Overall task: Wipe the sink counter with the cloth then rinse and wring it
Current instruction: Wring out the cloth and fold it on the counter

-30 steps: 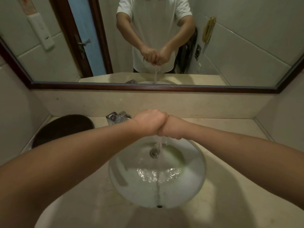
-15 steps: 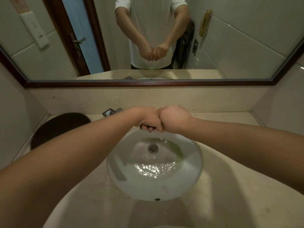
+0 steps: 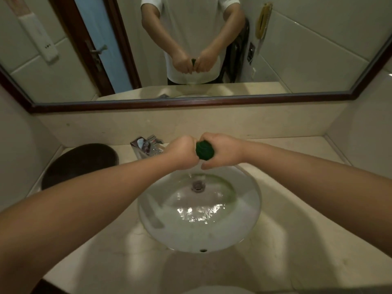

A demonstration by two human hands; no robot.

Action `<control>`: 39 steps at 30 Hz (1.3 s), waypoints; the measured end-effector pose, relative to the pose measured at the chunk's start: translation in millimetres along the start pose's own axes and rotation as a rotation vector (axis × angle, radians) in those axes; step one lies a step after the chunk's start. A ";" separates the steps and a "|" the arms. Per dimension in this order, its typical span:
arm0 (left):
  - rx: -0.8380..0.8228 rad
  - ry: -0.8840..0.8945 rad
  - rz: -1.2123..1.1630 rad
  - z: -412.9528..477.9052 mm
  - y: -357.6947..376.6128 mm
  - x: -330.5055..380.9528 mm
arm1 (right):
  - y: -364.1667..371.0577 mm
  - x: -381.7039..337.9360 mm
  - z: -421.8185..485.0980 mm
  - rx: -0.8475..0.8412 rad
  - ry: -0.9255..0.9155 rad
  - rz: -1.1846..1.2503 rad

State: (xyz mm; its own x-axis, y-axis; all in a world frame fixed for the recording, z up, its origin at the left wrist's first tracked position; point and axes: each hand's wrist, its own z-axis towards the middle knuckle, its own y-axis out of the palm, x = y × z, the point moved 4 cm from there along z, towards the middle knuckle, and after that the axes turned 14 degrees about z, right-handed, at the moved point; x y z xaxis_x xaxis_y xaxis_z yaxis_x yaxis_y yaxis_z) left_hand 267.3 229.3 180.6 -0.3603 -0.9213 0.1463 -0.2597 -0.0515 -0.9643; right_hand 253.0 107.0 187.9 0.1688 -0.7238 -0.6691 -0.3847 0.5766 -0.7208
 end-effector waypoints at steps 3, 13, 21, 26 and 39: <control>0.219 0.097 0.057 -15.0 -24.0 -0.1 | -14.3 8.5 -13.6 -0.114 0.254 0.850; 0.959 0.746 0.404 -48.2 -77.5 35.8 | 8.2 -35.6 -41.6 -1.207 0.143 2.035; 0.820 0.798 0.704 -49.3 -88.7 33.8 | -19.2 -50.9 -40.6 -0.383 0.244 0.997; 0.345 0.441 0.941 -36.7 -72.6 36.5 | -5.2 -41.6 -27.3 -0.115 0.257 0.705; 0.168 0.281 0.794 -9.8 -34.7 30.6 | 19.5 -9.8 -2.0 0.226 0.264 0.470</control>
State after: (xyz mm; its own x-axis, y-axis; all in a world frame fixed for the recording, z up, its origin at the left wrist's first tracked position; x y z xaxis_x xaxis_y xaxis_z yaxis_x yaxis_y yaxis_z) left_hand 256.5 206.7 220.7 -0.5939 -0.5800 -0.5575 0.2912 0.4910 -0.8210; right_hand 242.1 124.6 180.7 -0.2161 -0.4242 -0.8794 -0.1560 0.9041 -0.3978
